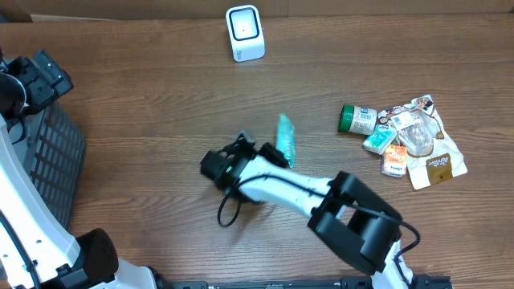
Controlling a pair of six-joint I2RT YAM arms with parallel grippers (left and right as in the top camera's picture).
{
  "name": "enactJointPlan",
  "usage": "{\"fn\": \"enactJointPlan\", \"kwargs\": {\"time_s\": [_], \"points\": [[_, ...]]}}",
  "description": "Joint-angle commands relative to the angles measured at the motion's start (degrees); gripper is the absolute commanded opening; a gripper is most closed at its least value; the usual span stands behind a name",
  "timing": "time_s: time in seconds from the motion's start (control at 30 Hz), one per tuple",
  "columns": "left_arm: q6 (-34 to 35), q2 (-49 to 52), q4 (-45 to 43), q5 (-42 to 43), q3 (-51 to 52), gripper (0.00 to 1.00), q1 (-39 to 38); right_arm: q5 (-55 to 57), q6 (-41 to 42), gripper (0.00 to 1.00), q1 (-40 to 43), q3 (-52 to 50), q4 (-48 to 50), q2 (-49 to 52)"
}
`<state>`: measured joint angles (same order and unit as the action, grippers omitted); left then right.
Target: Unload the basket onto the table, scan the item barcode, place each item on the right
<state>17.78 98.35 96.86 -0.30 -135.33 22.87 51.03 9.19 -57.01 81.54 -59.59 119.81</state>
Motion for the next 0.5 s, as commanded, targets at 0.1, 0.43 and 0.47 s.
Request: {"fn": "enactJointPlan", "kwargs": {"time_s": [0.1,0.43,0.47], "points": [[-1.05,-0.52,-0.07,-0.31,-0.68,1.00,-0.17,-0.70,-4.83,0.54,-8.61,1.05,7.63,0.37],[-1.05,-0.52,-0.07,-0.31,-0.68,1.00,-0.17,-14.80,17.49,1.00,-5.70,9.27,3.50,-3.76],[-1.05,-0.52,-0.07,-0.31,-0.68,1.00,-0.20,-23.19,17.64,1.00,-1.66,9.57,3.63,-5.97]]}}
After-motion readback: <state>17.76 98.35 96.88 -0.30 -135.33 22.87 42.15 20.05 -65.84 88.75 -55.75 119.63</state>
